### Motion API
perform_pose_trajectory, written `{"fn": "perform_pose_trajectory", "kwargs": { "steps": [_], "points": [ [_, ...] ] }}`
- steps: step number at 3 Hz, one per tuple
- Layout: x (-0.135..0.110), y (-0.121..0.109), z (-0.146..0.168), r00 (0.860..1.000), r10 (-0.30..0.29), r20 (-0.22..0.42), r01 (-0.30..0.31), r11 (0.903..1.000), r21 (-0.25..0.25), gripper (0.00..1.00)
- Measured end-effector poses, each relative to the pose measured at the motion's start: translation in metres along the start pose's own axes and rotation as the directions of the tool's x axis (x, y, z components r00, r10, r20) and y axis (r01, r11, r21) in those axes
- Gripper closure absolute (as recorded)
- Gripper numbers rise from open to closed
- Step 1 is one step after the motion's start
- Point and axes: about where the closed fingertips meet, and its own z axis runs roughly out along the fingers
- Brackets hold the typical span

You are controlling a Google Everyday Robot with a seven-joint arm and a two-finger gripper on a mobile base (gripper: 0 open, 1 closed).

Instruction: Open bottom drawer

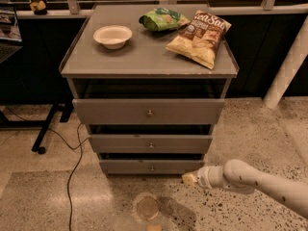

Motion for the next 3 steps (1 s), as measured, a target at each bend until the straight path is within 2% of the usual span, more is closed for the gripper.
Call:
{"fn": "perform_pose_trajectory", "kwargs": {
  "steps": [1,2,3],
  "points": [
    [0.006,-0.016,0.023,0.995,0.065,0.072,-0.067,0.9977,0.015,1.00],
    [0.011,-0.034,0.044,0.988,0.113,0.101,-0.118,0.9922,0.041,1.00],
    [-0.004,-0.051,0.079,0.987,0.121,0.101,-0.129,0.9892,0.070,1.00]
  ]
}}
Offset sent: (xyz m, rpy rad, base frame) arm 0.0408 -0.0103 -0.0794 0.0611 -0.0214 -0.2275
